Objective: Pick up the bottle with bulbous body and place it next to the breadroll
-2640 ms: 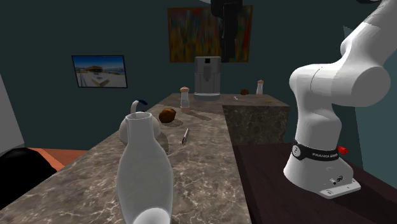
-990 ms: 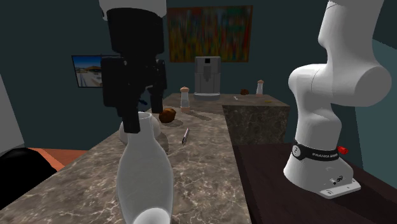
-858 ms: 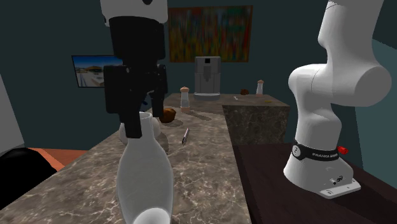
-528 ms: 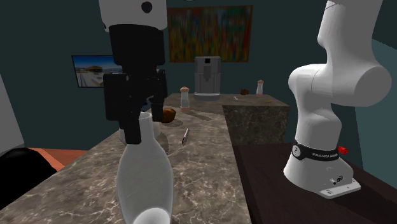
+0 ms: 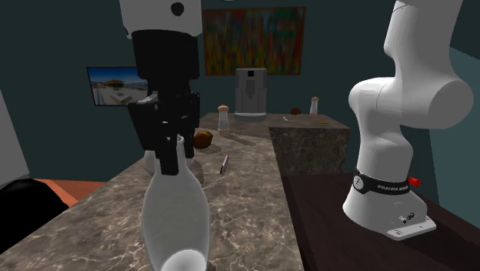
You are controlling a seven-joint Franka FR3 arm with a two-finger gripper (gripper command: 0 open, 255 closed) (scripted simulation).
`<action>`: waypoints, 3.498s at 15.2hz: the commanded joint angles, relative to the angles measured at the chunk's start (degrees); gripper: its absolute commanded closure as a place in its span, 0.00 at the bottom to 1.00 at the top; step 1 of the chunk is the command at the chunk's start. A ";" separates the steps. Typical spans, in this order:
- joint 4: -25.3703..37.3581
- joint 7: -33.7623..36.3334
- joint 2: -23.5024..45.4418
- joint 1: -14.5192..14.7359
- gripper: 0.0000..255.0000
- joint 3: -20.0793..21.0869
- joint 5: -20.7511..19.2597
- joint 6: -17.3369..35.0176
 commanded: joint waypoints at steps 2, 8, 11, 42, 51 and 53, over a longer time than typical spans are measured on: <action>0.02 0.00 -0.01 0.00 1.00 0.00 0.00 0.00; 0.99 -0.14 -0.58 -0.01 1.00 -0.05 0.16 -1.51; 2.58 -0.32 -1.30 -0.03 1.00 -0.12 0.34 -3.81; 25.67 -0.77 -2.20 -0.26 1.00 -0.51 0.48 -27.77; 35.31 -0.45 0.07 -0.21 1.00 -0.31 -0.06 -35.21; 37.72 -0.34 0.77 -0.17 1.00 -0.23 -0.23 -36.94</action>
